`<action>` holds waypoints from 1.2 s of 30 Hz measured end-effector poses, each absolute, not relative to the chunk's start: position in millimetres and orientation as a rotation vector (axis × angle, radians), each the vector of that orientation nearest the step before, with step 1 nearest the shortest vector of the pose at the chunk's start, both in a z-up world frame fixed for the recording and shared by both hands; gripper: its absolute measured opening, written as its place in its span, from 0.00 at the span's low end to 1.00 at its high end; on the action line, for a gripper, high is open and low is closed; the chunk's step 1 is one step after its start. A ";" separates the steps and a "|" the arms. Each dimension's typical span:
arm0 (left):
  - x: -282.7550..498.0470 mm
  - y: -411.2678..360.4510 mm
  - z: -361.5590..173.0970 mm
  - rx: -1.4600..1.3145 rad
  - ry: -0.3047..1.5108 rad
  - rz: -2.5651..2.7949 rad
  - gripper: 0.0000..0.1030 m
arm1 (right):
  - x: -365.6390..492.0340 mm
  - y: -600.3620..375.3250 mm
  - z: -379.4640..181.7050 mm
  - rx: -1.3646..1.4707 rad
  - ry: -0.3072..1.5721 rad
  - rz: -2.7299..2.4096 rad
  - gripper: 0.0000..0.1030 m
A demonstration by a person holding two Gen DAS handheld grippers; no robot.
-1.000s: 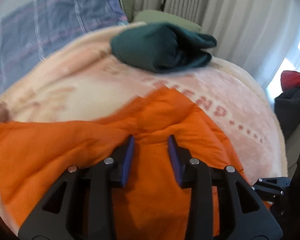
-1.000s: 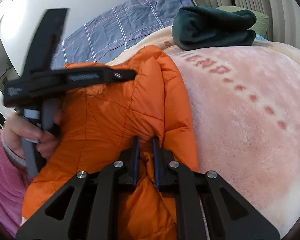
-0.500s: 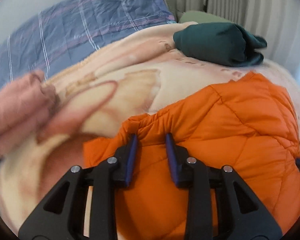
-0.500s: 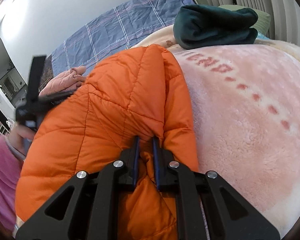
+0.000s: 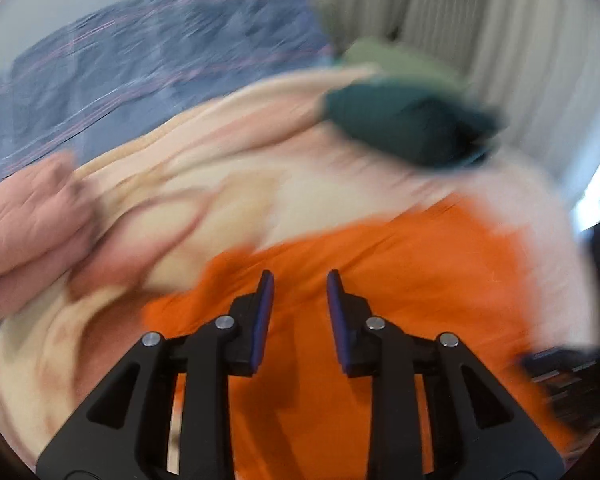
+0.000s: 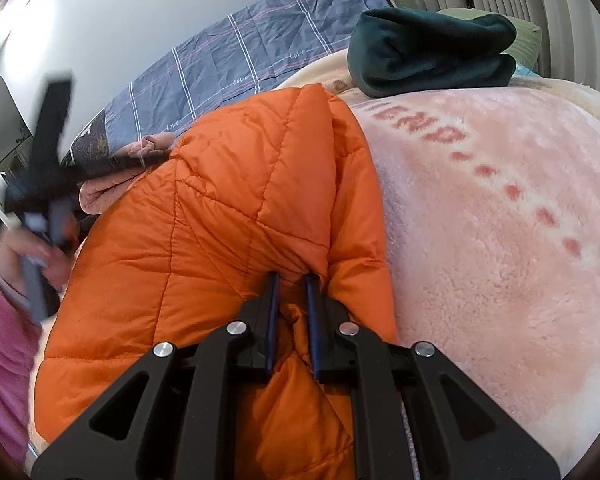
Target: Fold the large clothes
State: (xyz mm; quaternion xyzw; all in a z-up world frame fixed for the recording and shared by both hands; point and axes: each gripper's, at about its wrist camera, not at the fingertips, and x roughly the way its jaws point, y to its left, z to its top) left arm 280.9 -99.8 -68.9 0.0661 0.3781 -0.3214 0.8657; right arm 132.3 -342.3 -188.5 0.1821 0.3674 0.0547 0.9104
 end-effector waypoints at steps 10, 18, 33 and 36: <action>273.9 -230.4 -138.5 0.523 0.868 -0.685 0.47 | 129.7 -345.3 -187.6 0.379 0.741 0.103 0.12; 280.4 -215.7 -145.3 0.444 0.872 -0.693 0.47 | 133.1 -344.5 -189.8 0.376 0.752 0.112 0.12; 276.8 -90.5 -135.5 0.291 0.877 -0.574 0.51 | 131.5 -340.2 -188.5 0.365 0.746 0.135 0.12; 274.0 -99.6 -136.7 0.331 0.880 -0.522 0.51 | 132.8 -342.1 -189.5 0.371 0.750 0.132 0.12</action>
